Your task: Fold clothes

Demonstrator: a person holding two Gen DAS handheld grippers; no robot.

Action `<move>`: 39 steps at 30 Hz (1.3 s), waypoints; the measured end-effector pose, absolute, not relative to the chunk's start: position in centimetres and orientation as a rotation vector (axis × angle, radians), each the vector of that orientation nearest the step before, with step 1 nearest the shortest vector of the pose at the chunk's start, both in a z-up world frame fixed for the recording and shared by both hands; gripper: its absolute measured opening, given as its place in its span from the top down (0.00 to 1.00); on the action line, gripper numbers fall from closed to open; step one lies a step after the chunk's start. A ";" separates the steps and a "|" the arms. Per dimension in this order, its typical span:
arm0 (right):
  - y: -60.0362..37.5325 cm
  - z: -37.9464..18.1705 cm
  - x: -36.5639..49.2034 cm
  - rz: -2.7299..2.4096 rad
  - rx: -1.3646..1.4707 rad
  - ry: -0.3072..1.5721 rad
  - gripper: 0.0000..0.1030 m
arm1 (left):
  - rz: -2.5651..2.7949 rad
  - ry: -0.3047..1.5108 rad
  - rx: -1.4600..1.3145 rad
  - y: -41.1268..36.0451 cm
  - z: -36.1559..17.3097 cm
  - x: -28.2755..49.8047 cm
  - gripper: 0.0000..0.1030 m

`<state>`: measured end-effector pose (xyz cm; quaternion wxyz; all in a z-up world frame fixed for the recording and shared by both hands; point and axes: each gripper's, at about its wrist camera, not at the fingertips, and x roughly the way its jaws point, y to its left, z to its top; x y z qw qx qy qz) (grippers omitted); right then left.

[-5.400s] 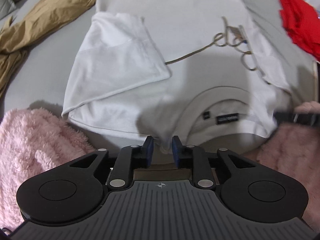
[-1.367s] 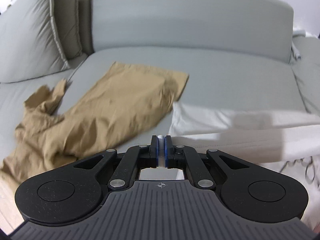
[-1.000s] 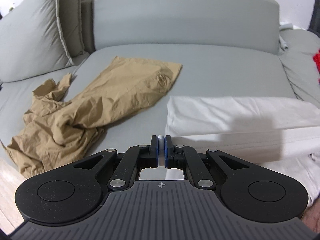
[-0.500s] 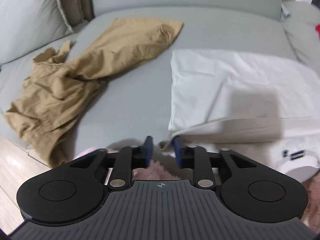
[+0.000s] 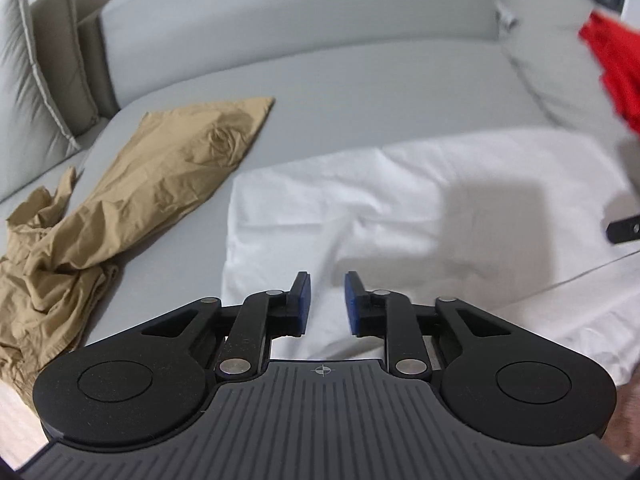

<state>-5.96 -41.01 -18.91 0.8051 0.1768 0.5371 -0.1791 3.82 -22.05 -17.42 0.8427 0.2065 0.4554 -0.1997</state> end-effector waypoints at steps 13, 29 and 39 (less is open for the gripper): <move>-38.9 -14.8 -16.5 -0.210 0.379 1.264 0.54 | -0.523 1.159 0.310 -13.9 -14.7 -2.1 0.77; -33.6 -16.7 -13.0 -0.280 0.310 0.878 0.72 | -0.462 0.937 0.312 -19.5 -15.2 -3.1 0.63; -34.0 -17.7 -12.8 -0.331 0.390 0.949 0.72 | -0.430 1.028 0.316 -19.5 -16.7 -2.9 0.63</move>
